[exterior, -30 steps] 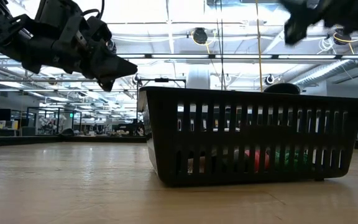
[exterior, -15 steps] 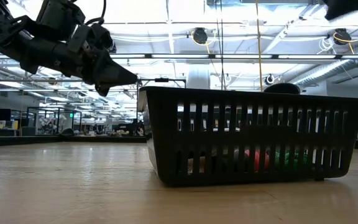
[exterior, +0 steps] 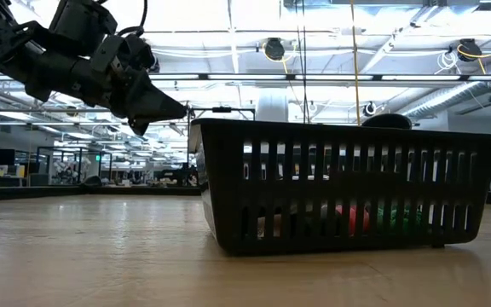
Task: Pick & Place Nail Polish
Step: Put the yellow nail polish bottle into the black bin
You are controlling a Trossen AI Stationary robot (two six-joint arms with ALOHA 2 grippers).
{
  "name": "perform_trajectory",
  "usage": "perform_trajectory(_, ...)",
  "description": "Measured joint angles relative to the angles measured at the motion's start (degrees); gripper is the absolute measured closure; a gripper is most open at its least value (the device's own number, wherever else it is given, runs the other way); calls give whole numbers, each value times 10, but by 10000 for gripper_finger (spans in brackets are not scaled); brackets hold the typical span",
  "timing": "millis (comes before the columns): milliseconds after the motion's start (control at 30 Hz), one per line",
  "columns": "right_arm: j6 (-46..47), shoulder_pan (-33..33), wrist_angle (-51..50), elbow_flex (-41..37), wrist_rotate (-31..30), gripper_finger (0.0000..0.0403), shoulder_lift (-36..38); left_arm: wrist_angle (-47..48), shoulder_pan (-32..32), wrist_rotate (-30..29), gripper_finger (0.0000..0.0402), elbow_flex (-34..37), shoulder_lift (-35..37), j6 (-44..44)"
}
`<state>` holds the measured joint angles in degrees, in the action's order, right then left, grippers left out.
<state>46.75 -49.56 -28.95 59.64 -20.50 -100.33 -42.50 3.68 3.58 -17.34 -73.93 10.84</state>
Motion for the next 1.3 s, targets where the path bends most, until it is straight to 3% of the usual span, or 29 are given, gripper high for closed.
perform_trajectory(367, 17, 0, 2, 1, 24, 220, -23, 39, -1, -25, 382, 0, 0, 24)
perform_trajectory(567, 75, 2, -2, 1, 41, 265, -24, 43, -1, -53, 382, 0, 0, 24)
perform_trajectory(800, 119, 12, -15, 1, 43, 351, -24, 43, -1, -56, 382, 0, 0, 29)
perform_trajectory(1000, 96, 12, -29, 0, 42, 354, -14, 42, -1, -56, 382, 0, 0, 18)
perform_trajectory(1133, 118, 9, -109, -3, 2, 354, 30, 42, -1, -56, 382, 0, 0, 19)
perform_trajectory(1300, 132, -3, -176, -2, -109, 354, 109, 42, -1, -56, 382, 0, 0, 20)
